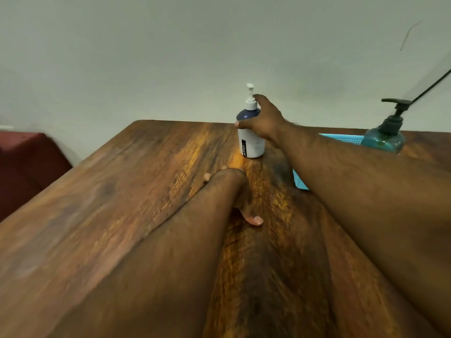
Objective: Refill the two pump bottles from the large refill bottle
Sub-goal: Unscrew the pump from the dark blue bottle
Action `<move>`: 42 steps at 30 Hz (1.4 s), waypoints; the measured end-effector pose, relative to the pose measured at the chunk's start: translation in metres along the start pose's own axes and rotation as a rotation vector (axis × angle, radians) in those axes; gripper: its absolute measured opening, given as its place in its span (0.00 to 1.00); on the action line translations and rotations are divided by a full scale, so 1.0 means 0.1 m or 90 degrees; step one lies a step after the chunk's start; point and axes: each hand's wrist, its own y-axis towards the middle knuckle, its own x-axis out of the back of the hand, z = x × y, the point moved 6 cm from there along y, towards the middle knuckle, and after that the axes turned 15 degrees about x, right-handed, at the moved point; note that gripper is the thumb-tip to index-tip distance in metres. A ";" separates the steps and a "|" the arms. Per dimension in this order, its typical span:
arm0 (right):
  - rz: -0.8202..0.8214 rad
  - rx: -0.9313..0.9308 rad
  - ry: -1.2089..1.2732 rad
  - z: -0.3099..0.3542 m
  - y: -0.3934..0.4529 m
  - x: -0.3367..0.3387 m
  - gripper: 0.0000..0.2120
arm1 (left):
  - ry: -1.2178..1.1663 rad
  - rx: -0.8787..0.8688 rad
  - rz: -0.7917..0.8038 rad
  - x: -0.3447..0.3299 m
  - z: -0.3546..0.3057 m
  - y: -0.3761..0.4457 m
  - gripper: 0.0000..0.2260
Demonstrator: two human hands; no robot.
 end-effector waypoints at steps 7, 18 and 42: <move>-0.063 0.070 -0.024 0.18 -0.17 0.12 0.31 | -0.035 -0.020 -0.043 0.06 0.01 -0.09 0.64; -0.153 0.179 0.000 1.38 -1.82 1.29 0.38 | -0.438 -0.037 -0.244 -0.20 0.17 -0.72 0.48; -0.191 -0.022 0.273 0.76 -2.85 1.03 0.12 | -0.979 -0.572 -0.041 -0.93 -0.32 -1.85 0.38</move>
